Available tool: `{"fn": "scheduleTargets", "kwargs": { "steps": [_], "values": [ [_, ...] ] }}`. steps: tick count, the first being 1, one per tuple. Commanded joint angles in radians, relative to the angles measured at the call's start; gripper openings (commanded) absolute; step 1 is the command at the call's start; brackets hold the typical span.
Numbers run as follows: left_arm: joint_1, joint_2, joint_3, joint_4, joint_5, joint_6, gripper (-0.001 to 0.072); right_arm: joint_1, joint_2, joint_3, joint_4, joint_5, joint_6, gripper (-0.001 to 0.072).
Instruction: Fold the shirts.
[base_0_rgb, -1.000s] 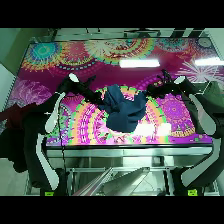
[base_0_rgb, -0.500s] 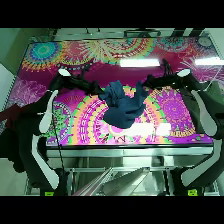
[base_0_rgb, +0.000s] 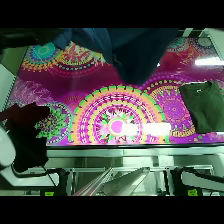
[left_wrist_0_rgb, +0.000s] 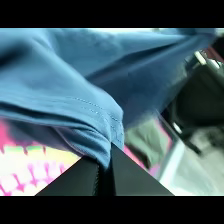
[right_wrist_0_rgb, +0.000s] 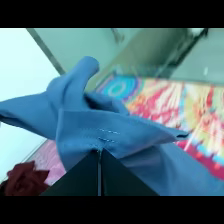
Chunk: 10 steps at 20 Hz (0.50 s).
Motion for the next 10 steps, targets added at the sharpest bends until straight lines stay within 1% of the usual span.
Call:
{"fn": "scheduleTargets", "kwargs": {
  "steps": [1, 4, 7, 10],
  "values": [
    [0.125, 0.246, -0.099, -0.01, 0.019, 0.055, 0.0021, -0.075, 0.191, 0.037, -0.065, 0.01, -0.011, 0.0014],
    [0.207, 0.37, -0.201, -0.01, 0.017, 0.07, 0.0022, -0.097, 0.272, 0.037, -0.174, 0.072, 0.034, 0.0014],
    [0.244, 0.434, -0.323, -0.008, 0.005, 0.119, 0.0022, -0.09, 0.266, 0.013, -0.186, 0.13, 0.056, 0.0014],
    [0.23, 0.418, -0.473, -0.008, -0.037, 0.155, 0.0022, -0.047, 0.211, -0.093, -0.187, 0.151, 0.055, 0.0014]
  ]
}}
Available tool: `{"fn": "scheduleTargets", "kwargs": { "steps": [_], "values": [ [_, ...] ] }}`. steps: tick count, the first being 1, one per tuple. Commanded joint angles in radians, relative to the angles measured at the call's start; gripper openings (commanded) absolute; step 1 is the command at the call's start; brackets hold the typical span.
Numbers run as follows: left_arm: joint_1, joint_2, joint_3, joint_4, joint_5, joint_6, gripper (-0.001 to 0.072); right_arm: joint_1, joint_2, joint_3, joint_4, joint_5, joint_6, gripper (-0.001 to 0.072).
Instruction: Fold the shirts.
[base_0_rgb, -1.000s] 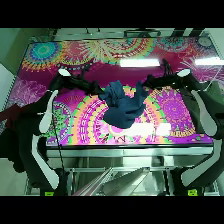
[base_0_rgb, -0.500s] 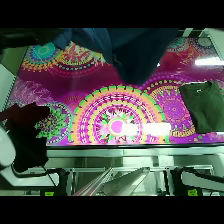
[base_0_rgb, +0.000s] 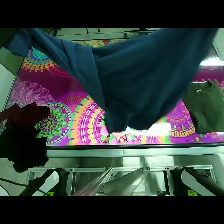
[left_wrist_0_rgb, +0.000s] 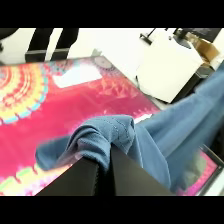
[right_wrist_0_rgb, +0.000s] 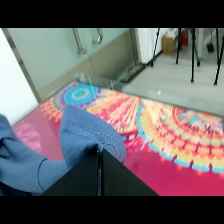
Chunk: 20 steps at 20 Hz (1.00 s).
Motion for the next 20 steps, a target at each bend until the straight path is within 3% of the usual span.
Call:
{"fn": "scheduleTargets", "kwargs": {
  "steps": [1, 6, 12, 13, 14, 15, 17, 20],
  "values": [
    [-0.004, 0.0, -0.172, 0.007, -0.042, 0.058, 0.0021, 0.044, -0.045, -0.12, -0.03, 0.035, 0.01, 0.0014],
    [-0.102, -0.171, -0.385, 0.182, -0.041, 0.102, 0.0021, 0.118, -0.208, -0.412, -0.109, -0.088, -0.01, 0.0014],
    [-0.133, -0.5, -0.522, 0.375, 0.119, 0.142, 0.0021, 0.137, -0.563, -0.527, -0.09, -0.306, -0.035, 0.0018],
    [-0.125, -0.555, -0.519, 0.374, 0.122, 0.142, 0.0142, 0.135, -0.608, -0.526, -0.071, -0.327, -0.034, 0.0108],
    [-0.111, -0.612, -0.497, 0.375, 0.114, 0.14, 0.0454, 0.128, -0.638, -0.525, -0.04, -0.342, -0.034, 0.0372],
    [-0.091, -0.66, -0.458, 0.375, 0.089, 0.121, 0.072, 0.117, -0.647, -0.524, -0.018, -0.347, -0.034, 0.0506],
    [-0.05, -0.729, -0.343, 0.38, 0.009, 0.094, 0.0705, 0.079, -0.626, -0.516, -0.025, -0.325, -0.034, 0.0511],
    [-0.002, -0.763, -0.193, 0.418, -0.065, 0.032, 0.0705, -0.013, -0.554, -0.513, -0.068, -0.181, -0.026, 0.051]
  ]
}}
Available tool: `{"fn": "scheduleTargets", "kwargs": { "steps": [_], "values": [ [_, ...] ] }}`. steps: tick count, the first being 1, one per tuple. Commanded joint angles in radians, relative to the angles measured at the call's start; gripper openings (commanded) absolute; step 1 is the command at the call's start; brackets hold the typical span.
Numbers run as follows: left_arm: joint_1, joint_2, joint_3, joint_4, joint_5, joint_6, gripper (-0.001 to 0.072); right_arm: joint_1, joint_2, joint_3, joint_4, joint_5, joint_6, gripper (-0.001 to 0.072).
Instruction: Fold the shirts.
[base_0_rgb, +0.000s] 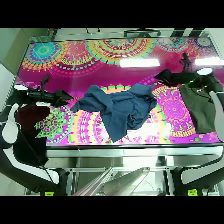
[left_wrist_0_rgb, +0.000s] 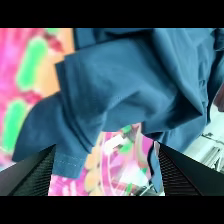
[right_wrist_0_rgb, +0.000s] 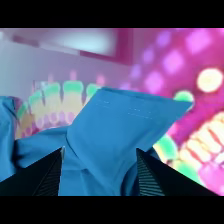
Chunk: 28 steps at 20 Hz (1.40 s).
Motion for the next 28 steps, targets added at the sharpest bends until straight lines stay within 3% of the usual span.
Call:
{"fn": "scheduleTargets", "kwargs": {
  "steps": [1, 3, 6, 11, 17, 18, 19, 20, 21, 22, 23, 28],
  "values": [
    [0.049, -0.059, 0.153, 0.048, -0.073, -0.056, 0.0705, -0.092, 0.048, 0.0, -0.062, 0.161, 0.031, 0.051],
    [0.047, -0.059, 0.192, 0.047, -0.069, -0.063, 0.0704, -0.114, 0.07, -0.027, -0.175, 0.254, 0.095, 0.0508],
    [0.0, -0.059, 0.163, 0.048, -0.069, -0.062, 0.0703, -0.101, 0.078, -0.144, -0.254, 0.272, 0.127, 0.0508],
    [-0.071, -0.059, 0.008, 0.092, -0.06, -0.041, 0.0702, 0.008, 0.078, -0.329, -0.233, 0.233, 0.124, 0.0506],
    [-0.124, -0.06, -0.076, 0.09, 0.008, -0.024, 0.0662, 0.257, 0.078, -0.455, -0.08, 0.169, 0.124, 0.0502],
    [-0.136, -0.06, -0.075, 0.09, 0.024, -0.023, 0.0453, 0.29, 0.078, -0.455, -0.067, 0.146, 0.124, 0.0453],
    [-0.145, -0.06, -0.076, 0.091, 0.038, -0.015, 0.0245, 0.312, 0.078, -0.455, -0.056, 0.129, 0.124, 0.0285],
    [-0.153, -0.06, -0.076, 0.09, 0.045, -0.012, 0.0142, 0.325, 0.078, -0.455, -0.042, 0.124, 0.123, 0.0205],
    [-0.16, -0.06, -0.076, 0.09, 0.045, -0.012, 0.0145, 0.33, 0.078, -0.455, -0.032, 0.128, 0.122, 0.0177],
    [-0.166, -0.06, -0.076, 0.091, 0.043, -0.012, 0.0102, 0.331, 0.08, -0.455, -0.029, 0.134, 0.121, 0.0016],
    [-0.165, -0.059, -0.076, 0.089, 0.042, -0.005, 0.0021, 0.328, 0.085, -0.455, -0.029, 0.135, 0.121, 0.0017],
    [-0.134, 0.017, -0.074, -0.074, 0.018, 0.053, 0.0019, 0.269, 0.22, -0.414, -0.019, 0.212, 0.12, 0.0016]
  ]
}}
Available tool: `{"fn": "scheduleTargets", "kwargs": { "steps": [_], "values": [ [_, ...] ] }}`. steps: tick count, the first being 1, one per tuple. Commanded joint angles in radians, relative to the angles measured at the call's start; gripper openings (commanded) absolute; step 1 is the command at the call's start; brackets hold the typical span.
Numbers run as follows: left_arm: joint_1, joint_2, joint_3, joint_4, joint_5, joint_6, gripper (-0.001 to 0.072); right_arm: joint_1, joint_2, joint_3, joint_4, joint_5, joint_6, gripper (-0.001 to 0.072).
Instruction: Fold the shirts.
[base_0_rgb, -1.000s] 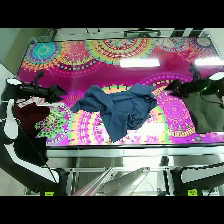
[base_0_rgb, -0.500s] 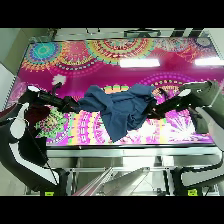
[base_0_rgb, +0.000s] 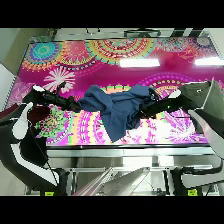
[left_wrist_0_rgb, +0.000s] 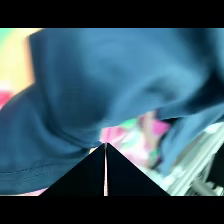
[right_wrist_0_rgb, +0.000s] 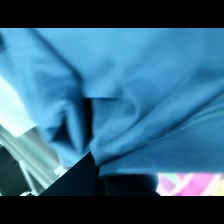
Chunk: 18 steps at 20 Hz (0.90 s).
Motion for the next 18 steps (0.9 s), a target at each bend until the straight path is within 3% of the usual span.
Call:
{"fn": "scheduleTargets", "kwargs": {
  "steps": [1, 4, 8, 10, 13, 18],
  "values": [
    [0.034, 0.092, 0.001, -0.158, -0.017, 0.063, 0.0019, -0.06, 0.115, 0.05, 0.028, 0.08, -0.003, 0.0017],
    [0.08, 0.203, 0.0, -0.082, 0.016, 0.059, 0.002, -0.153, 0.235, 0.107, 0.033, 0.113, 0.018, 0.0016],
    [0.088, 0.202, -0.002, 0.064, -0.019, 0.017, 0.0041, -0.156, 0.245, 0.099, -0.019, 0.144, 0.027, 0.0016],
    [0.088, 0.156, -0.002, 0.069, -0.035, -0.018, 0.0714, -0.142, 0.232, 0.097, -0.02, 0.131, 0.027, 0.0016],
    [0.088, 0.086, -0.002, 0.134, -0.02, -0.066, 0.0695, -0.13, 0.226, 0.097, -0.019, 0.13, 0.027, 0.0016],
    [0.035, -0.031, -0.001, 0.051, 0.002, -0.071, 0.0694, -0.129, 0.226, 0.097, -0.02, 0.124, 0.027, 0.0016]
  ]
}}
